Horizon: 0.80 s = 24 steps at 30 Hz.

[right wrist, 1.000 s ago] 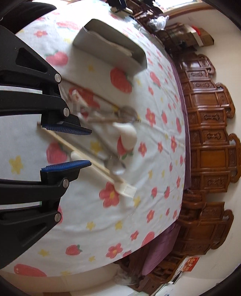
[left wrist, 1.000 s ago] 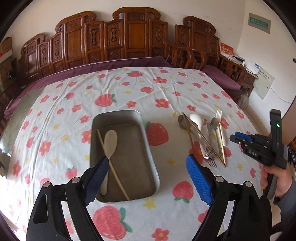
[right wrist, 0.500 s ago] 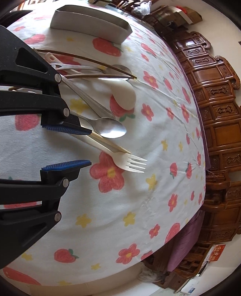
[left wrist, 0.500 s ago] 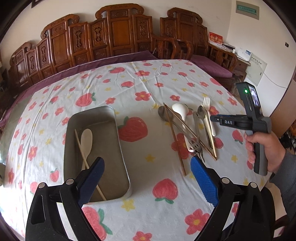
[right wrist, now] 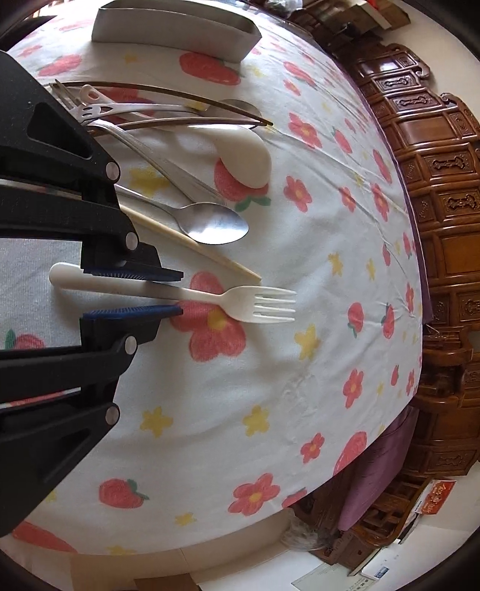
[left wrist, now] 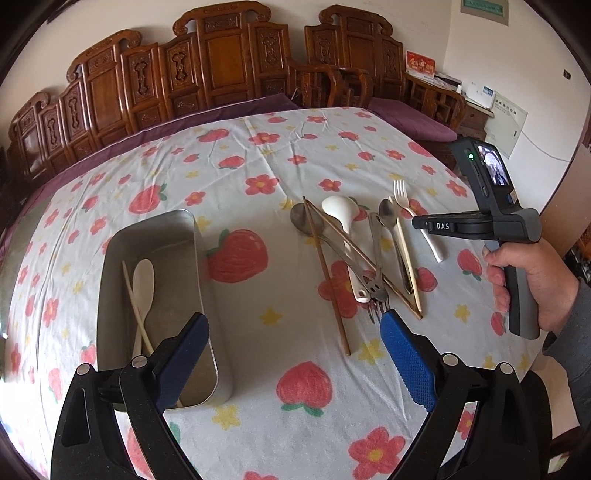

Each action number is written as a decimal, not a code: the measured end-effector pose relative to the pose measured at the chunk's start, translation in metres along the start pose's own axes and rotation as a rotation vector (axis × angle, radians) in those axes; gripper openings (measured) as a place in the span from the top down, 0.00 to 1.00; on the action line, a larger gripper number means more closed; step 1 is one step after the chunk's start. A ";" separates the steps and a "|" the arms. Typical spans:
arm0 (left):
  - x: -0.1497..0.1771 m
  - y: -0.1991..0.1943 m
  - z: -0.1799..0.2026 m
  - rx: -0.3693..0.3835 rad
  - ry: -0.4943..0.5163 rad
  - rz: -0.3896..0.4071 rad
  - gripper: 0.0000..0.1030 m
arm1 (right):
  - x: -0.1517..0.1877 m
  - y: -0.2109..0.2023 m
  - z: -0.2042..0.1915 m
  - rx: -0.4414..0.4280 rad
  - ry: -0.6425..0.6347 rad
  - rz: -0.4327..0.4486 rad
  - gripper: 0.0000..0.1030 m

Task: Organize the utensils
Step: 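Move the right tool to the white plastic fork and grasp it, then grasp a brown chopstick with the left tool while the right tool holds the fork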

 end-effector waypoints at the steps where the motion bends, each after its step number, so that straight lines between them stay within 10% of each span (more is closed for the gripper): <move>1: 0.000 0.003 0.002 0.000 0.002 -0.005 0.12 | 0.000 0.000 0.001 -0.004 0.003 -0.002 0.88; 18: -0.013 0.051 0.013 -0.017 0.012 -0.073 0.13 | 0.006 -0.010 0.004 0.036 -0.091 0.001 0.92; 24: -0.024 0.078 0.021 0.007 0.018 -0.113 0.37 | 0.028 -0.037 0.001 -0.003 -0.107 0.039 0.92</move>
Point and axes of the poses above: each gripper's, at about its wrist camera, not at the fingertips, and y roughly the way its jaws point, z to its right, x to its underside, the point moved 6 cm from there along y, roughly the way its jaws point, and after that the axes turned 1 degree about -z, right-handed, at the moved point
